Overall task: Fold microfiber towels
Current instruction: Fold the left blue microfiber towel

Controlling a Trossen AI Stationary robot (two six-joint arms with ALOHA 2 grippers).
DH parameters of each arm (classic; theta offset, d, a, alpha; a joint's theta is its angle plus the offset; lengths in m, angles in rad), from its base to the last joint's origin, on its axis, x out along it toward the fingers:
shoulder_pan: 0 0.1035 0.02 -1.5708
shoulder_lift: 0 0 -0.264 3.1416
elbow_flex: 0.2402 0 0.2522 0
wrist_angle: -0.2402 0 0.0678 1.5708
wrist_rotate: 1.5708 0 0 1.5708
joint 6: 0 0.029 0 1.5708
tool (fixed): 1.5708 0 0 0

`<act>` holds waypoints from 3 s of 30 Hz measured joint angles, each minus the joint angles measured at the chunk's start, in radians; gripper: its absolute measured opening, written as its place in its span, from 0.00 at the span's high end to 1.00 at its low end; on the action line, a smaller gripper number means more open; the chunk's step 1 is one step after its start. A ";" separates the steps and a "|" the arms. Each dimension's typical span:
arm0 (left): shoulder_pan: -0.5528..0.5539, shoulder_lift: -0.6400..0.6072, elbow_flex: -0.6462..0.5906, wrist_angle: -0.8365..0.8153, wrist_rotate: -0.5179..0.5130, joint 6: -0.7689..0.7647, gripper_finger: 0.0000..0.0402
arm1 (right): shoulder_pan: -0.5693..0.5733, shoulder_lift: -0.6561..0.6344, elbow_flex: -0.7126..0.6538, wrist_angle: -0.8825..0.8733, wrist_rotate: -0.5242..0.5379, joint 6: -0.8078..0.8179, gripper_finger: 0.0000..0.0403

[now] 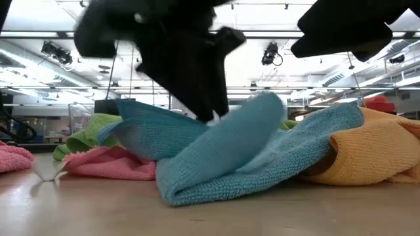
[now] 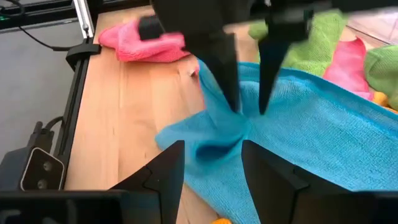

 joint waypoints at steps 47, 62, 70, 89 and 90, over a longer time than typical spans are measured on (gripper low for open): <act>-0.246 0.051 -0.001 -0.300 -0.376 -0.302 0.66 | -0.070 0.000 0.000 0.079 0.000 -0.127 0.58; -0.246 0.033 -0.001 -0.320 -0.364 -0.123 0.97 | -0.070 0.000 0.000 0.078 -0.001 -0.131 0.58; -0.219 -0.017 0.000 -0.324 -0.361 0.206 0.97 | -0.070 0.000 0.000 0.090 -0.009 -0.128 0.58; -0.047 -0.025 0.000 -0.167 -0.444 0.847 0.97 | -0.070 0.000 0.000 0.094 -0.049 -0.067 0.58; -0.038 -0.025 0.000 -0.153 -0.444 0.860 0.96 | -0.069 0.000 0.000 0.093 -0.052 -0.062 0.58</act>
